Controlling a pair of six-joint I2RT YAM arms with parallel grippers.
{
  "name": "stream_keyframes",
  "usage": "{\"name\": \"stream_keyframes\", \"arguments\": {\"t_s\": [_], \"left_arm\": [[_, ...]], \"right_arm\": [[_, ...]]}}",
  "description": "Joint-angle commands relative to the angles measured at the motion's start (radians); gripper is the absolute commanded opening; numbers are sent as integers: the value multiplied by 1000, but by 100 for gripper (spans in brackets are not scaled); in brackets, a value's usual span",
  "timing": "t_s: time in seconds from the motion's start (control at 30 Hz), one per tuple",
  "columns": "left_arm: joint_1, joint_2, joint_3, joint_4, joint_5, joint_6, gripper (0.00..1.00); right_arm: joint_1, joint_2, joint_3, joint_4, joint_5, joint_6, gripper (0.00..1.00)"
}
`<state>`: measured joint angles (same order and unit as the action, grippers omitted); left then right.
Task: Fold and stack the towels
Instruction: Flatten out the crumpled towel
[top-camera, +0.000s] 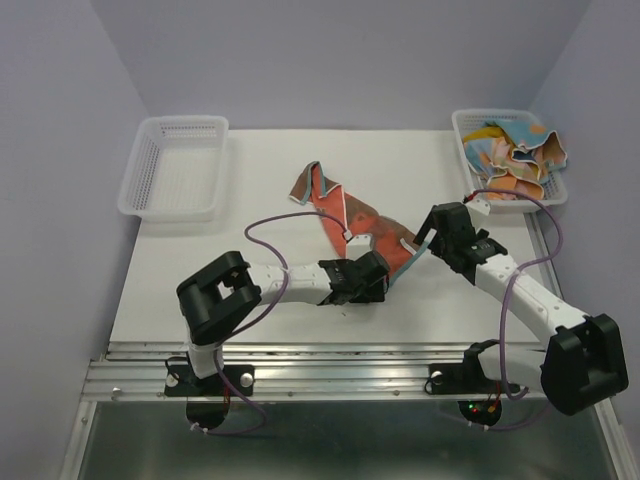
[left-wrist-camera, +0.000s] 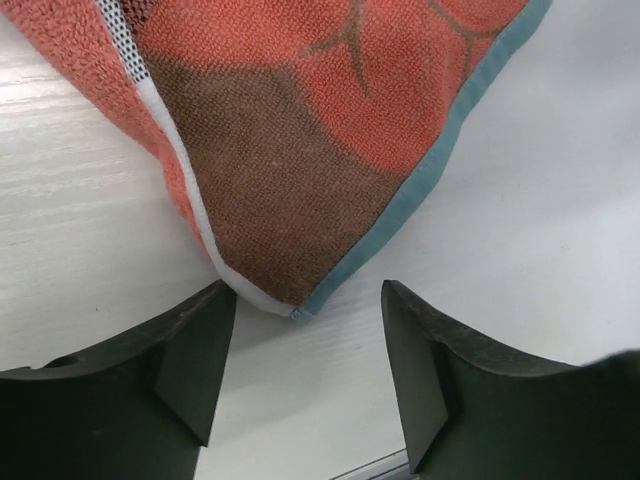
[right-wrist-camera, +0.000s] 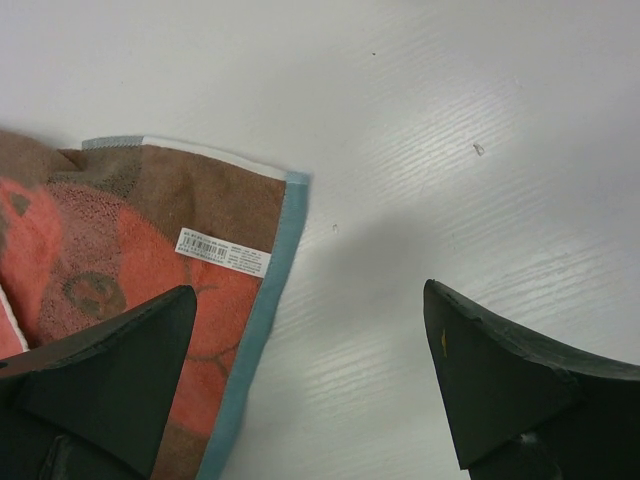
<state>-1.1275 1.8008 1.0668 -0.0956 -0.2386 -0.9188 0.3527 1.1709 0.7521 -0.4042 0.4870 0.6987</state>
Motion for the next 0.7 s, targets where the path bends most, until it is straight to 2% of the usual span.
{"name": "stream_keyframes", "arguments": {"t_s": [0.0, 0.07, 0.1, 0.13, 0.33, 0.37, 0.43, 0.47, 0.53, 0.67], "left_arm": [[-18, 46, 67, -130, -97, -34, 69], [-21, 57, 85, -160, -113, -40, 68], [-23, 63, 85, -167, -119, -43, 62], [-29, 65, 85, -167, -122, -48, 61], [-35, 130, 122, -216, -136, -57, 39], [-34, 147, 139, -237, -143, -61, 31], [-37, 157, 145, -250, -149, -63, 24], [-37, 160, 144, -251, -151, -64, 12], [-37, 149, 137, -251, -151, -66, 0], [-37, 77, 78, -237, -185, -74, 0]], "right_arm": [[-8, 1, -7, 25, 24, 5, 100], [-8, 0, -7, 25, 19, 7, 100], [-9, -4, -8, 25, 16, 10, 100], [-9, -5, -10, 24, 19, 12, 100], [-9, -33, -19, 19, 25, 13, 100], [-9, -37, -20, 19, 27, 13, 100], [-8, -43, -23, 22, 30, 15, 100], [-8, -45, -28, 25, 30, 13, 100], [-8, -39, -30, 30, 30, 9, 100], [-8, 2, -22, 27, 30, 2, 100]]}}
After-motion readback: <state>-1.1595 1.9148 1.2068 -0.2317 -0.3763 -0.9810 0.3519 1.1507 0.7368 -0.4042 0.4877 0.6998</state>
